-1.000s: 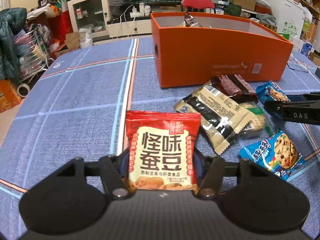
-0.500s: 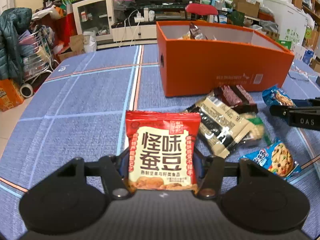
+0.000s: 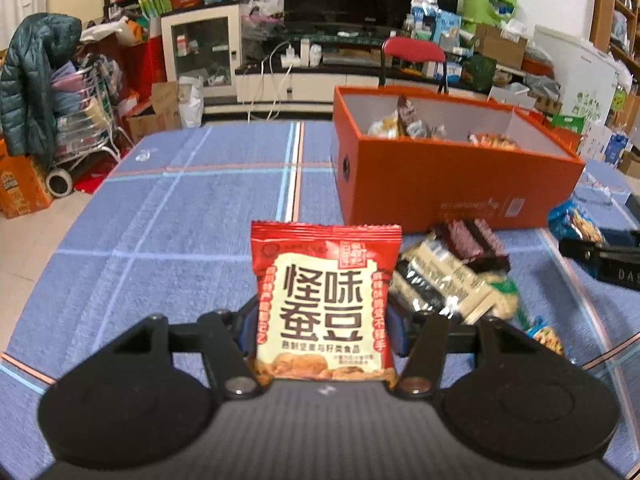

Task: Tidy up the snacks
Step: 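Carry both held bags over the orange box and open both tools inside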

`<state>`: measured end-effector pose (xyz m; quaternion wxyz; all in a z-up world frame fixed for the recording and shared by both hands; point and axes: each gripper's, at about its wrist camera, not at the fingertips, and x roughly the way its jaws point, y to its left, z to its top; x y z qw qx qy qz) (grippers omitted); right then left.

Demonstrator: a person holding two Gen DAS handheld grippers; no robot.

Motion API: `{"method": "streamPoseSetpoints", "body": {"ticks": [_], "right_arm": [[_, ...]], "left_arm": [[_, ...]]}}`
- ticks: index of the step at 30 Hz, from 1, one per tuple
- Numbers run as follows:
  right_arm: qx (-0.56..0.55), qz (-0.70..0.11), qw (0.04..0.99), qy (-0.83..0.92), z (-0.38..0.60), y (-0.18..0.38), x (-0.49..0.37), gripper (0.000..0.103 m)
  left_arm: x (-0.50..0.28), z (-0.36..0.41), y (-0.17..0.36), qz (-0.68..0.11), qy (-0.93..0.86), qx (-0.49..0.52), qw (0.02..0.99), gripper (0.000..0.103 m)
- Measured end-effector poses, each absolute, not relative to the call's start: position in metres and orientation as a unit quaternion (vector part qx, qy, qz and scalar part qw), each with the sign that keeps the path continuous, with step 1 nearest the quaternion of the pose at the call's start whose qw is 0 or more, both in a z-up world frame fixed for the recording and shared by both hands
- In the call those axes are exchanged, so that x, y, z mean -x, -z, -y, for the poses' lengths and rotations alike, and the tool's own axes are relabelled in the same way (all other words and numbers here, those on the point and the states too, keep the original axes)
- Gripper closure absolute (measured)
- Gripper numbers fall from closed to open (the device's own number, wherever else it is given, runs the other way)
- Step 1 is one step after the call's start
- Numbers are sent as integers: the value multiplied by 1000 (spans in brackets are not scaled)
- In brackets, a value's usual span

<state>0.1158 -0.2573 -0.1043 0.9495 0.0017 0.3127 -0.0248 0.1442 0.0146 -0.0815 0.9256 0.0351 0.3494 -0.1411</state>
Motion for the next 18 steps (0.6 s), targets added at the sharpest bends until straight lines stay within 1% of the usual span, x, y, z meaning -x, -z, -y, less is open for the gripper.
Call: {"method": "streamPoseSetpoints", "body": {"ticks": [5, 9, 13, 18], "right_arm": [[-17, -285, 958, 26, 268, 84, -92, 67], [-34, -246, 968, 30, 278, 54, -83, 67], [-36, -227, 972, 35, 288, 31, -99, 67], [-39, -217, 975, 33, 296, 8, -151, 67]], "left_arm": [[-139, -9, 60, -331, 160, -24, 929, 45], [-146, 2, 34, -302, 173, -22, 937, 45], [-169, 26, 10, -289, 191, -16, 938, 45], [-215, 84, -13, -269, 206, -47, 940, 45]]}}
